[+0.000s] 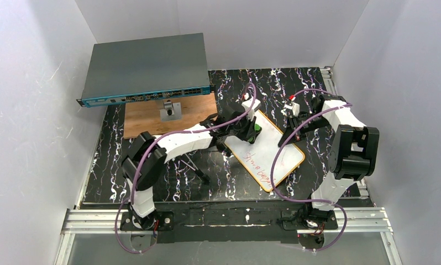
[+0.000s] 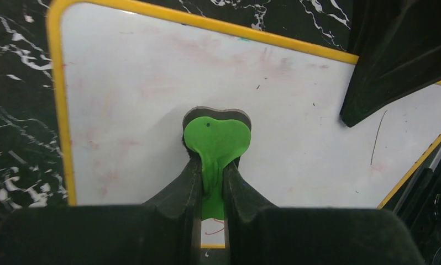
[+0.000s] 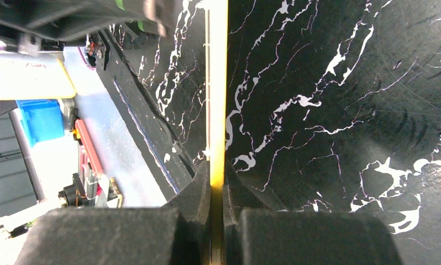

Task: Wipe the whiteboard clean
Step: Erase the whiteboard at the center of the board.

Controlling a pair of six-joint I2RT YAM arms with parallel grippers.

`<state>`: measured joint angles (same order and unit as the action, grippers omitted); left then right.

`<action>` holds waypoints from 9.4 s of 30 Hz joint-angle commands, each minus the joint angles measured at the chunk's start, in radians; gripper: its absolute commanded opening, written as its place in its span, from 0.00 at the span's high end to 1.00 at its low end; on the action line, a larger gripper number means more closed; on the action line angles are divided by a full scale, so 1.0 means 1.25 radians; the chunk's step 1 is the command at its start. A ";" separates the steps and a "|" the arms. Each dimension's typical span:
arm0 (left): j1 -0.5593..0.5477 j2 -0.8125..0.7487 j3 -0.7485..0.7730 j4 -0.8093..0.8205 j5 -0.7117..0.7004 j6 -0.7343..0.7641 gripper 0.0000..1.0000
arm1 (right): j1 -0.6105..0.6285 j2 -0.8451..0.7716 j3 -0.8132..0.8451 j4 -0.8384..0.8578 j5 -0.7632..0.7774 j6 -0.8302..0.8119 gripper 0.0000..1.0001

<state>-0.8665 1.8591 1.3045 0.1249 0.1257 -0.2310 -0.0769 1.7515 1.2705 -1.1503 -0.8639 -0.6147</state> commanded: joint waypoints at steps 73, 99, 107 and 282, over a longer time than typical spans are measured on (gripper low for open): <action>-0.032 -0.073 -0.272 0.123 -0.060 0.151 1.00 | -0.018 -0.066 -0.039 -0.008 0.004 -0.129 0.99; -0.088 -0.061 -0.323 0.260 -0.051 0.104 1.00 | -0.013 -0.103 -0.053 0.003 -0.012 -0.138 0.99; -0.072 -0.076 -0.393 0.346 -0.193 0.086 1.00 | -0.013 -0.104 -0.053 0.001 -0.016 -0.142 0.99; -0.220 0.026 -0.365 0.429 -0.148 0.072 1.00 | -0.009 -0.116 -0.059 0.002 -0.022 -0.142 0.99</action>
<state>-1.1248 1.8404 0.8375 0.6888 -0.0666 -0.1200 -0.1246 1.6329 1.2121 -1.1641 -0.8257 -0.6731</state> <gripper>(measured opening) 0.099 0.076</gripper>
